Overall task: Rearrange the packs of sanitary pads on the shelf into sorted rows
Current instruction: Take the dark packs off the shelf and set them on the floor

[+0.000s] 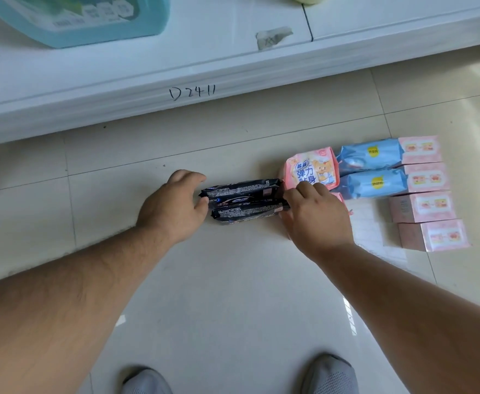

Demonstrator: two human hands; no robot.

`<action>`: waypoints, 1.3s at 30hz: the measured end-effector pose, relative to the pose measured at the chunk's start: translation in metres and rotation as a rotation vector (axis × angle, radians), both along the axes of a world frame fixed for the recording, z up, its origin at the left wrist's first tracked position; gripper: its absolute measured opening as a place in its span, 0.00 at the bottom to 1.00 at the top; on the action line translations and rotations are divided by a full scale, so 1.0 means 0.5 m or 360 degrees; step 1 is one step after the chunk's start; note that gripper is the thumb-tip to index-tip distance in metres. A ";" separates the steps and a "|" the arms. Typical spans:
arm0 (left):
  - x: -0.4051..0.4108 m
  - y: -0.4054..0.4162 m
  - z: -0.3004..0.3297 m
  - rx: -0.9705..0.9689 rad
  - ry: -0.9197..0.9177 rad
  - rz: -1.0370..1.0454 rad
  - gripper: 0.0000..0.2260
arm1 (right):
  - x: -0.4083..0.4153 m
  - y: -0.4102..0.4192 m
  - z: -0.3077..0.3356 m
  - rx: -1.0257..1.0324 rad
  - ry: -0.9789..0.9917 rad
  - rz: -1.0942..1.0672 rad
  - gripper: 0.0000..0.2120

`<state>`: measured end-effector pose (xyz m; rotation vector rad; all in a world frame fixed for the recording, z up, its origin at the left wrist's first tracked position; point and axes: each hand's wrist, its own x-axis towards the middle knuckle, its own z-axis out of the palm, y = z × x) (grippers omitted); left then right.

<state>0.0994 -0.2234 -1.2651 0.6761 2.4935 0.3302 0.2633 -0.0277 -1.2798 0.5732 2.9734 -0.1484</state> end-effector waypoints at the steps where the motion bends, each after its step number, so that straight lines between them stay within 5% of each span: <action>1: 0.007 -0.003 0.019 -0.0053 0.0050 -0.0019 0.21 | 0.004 -0.002 0.015 -0.0013 -0.0007 -0.0029 0.11; 5: 0.048 -0.017 0.128 -0.0309 0.0097 -0.0198 0.28 | 0.031 -0.020 0.118 -0.0110 -0.0193 -0.0242 0.15; 8: 0.087 -0.015 0.250 -0.0428 0.0046 -0.0267 0.31 | 0.057 -0.037 0.237 -0.0308 -0.0583 -0.0274 0.28; 14: 0.160 0.016 0.584 -0.0474 -0.0039 -0.0267 0.31 | 0.073 -0.030 0.571 -0.0425 -0.0924 -0.0145 0.35; 25: 0.278 0.022 1.276 -0.0273 0.0026 -0.0075 0.29 | 0.133 -0.001 1.251 -0.0405 -0.0617 0.0037 0.36; 39: 0.409 -0.103 1.822 0.0013 0.0508 -0.0122 0.29 | 0.249 -0.126 1.818 -0.0118 -0.0095 0.0180 0.39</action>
